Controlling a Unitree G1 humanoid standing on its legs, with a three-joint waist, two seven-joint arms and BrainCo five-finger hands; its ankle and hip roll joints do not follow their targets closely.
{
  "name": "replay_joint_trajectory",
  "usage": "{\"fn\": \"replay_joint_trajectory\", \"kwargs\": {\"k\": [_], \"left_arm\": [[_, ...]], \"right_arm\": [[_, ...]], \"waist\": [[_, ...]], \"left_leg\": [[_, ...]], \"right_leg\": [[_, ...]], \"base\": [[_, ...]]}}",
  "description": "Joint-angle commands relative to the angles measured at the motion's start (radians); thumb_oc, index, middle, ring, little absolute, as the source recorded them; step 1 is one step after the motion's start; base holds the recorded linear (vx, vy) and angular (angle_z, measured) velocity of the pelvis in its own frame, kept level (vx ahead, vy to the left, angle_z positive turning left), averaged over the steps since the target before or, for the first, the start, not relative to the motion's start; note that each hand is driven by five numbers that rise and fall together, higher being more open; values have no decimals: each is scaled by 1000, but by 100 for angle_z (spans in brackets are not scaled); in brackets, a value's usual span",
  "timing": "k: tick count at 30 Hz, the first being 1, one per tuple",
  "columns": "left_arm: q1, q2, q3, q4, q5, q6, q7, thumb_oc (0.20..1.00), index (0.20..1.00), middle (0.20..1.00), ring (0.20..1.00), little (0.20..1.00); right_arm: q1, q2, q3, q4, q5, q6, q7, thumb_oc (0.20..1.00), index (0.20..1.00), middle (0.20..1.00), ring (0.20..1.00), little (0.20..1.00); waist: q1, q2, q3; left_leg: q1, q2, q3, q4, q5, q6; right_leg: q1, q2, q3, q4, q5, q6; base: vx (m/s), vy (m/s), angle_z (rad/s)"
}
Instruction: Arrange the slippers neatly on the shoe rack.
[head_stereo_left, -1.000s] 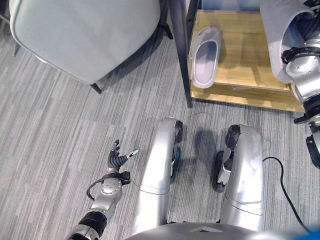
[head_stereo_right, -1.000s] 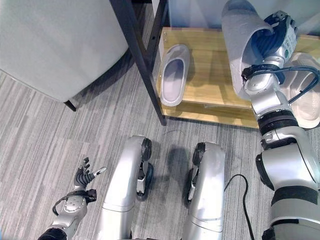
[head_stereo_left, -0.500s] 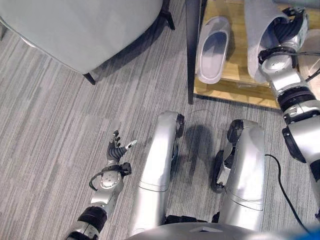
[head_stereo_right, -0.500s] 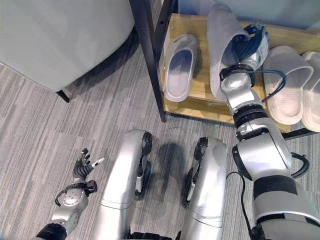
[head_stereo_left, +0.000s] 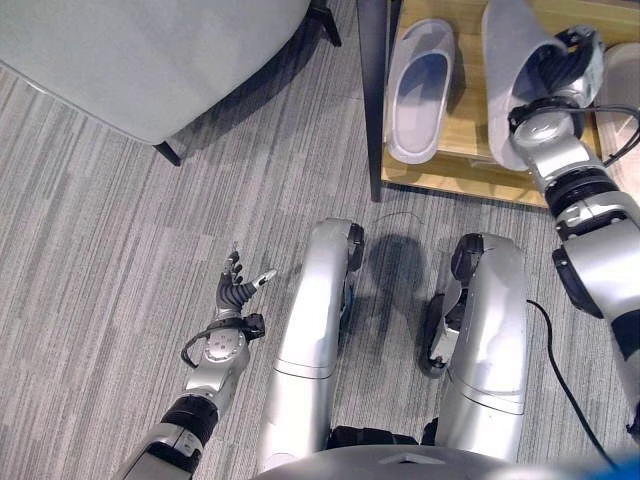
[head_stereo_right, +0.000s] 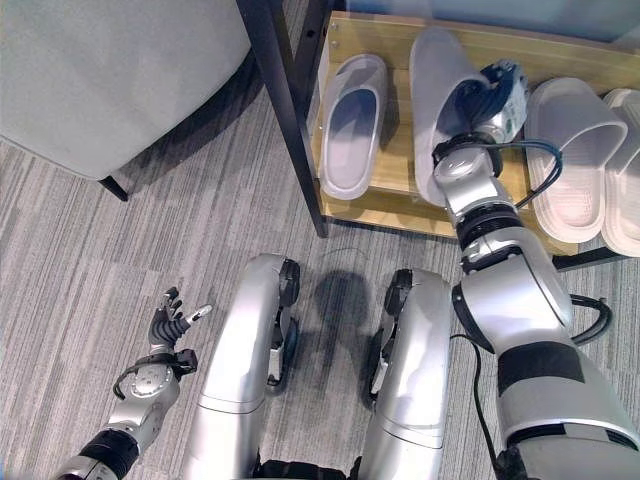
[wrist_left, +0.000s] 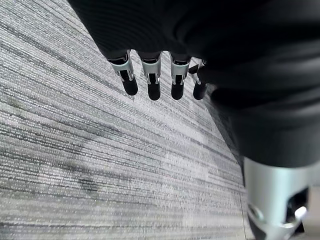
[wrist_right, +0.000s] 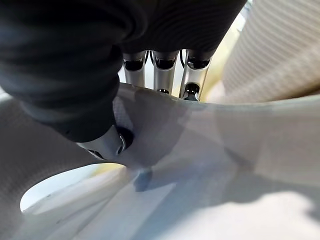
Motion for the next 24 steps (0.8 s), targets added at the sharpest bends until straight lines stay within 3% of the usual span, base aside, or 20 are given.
{"fn": "replay_joint_trajectory", "kwargs": {"k": [1, 3, 4, 5, 11, 17, 21, 24], "left_arm": [[23, 30, -44, -45, 45, -13, 33, 1000, 1000, 1000, 1000, 1000], [20, 36, -59, -55, 54, -10, 31, 1000, 1000, 1000, 1000, 1000], [20, 36, -66, -54, 59, -8, 31, 1000, 1000, 1000, 1000, 1000], [20, 34, -72, -49, 59, -7, 30, 1000, 1000, 1000, 1000, 1000], [13, 27, -71, -26, 47, -9, 39, 1000, 1000, 1000, 1000, 1000], [-3, 14, -82, -3, 55, -3, 42, 1000, 1000, 1000, 1000, 1000], [-13, 5, -82, 12, 49, 5, 48, 1000, 1000, 1000, 1000, 1000], [-20, -7, -82, 33, 47, 11, 52, 1000, 1000, 1000, 1000, 1000]], "right_arm": [[-86, 5, 16, -3, 22, -33, -10, 200, 200, 200, 200, 200], [-95, 10, 31, 17, 28, -34, 1, 200, 200, 200, 200, 200], [-102, 11, 31, 32, 35, -38, 2, 558, 558, 558, 558, 558], [-102, 13, 28, 49, 48, -42, 3, 1000, 1000, 1000, 1000, 1000], [-91, 52, -11, 22, 137, -81, -25, 1000, 1000, 1000, 1000, 1000], [-58, 87, -108, -122, 376, -204, -17, 1000, 1000, 1000, 1000, 1000], [-12, 100, -147, -204, 438, -243, -21, 1000, 1000, 1000, 1000, 1000], [12, 108, -167, -258, 399, -239, -45, 1000, 1000, 1000, 1000, 1000]], "waist": [[47, -12, -46], [51, -15, -43], [52, -14, -41], [52, -14, -41], [45, -11, -45], [34, -19, -47], [29, -22, -40], [25, -23, -37]], "left_leg": [[-34, 12, -117, 71, -60, -30], [-34, 11, -116, 74, -61, -31], [-34, 11, -115, 75, -62, -31], [-34, 10, -115, 74, -61, -32], [-34, 10, -112, 75, -59, -32], [-34, 10, -116, 83, -54, -35], [-34, 11, -120, 87, -52, -35], [-34, 11, -119, 88, -50, -35]], "right_leg": [[48, 23, 113, 44, 120, -42], [48, 21, 112, 45, 118, -43], [48, 21, 113, 47, 119, -43], [49, 21, 114, 47, 119, -43], [46, 27, 112, 49, 121, -45], [50, 30, 108, 56, 124, -47], [46, 31, 107, 60, 122, -48], [43, 34, 104, 59, 124, -50]], "base": [[0, 0, 0], [0, 0, 0], [0, 0, 0], [0, 0, 0], [0, 0, 0], [0, 0, 0], [-8, -5, 0], [0, 0, 0]]}}
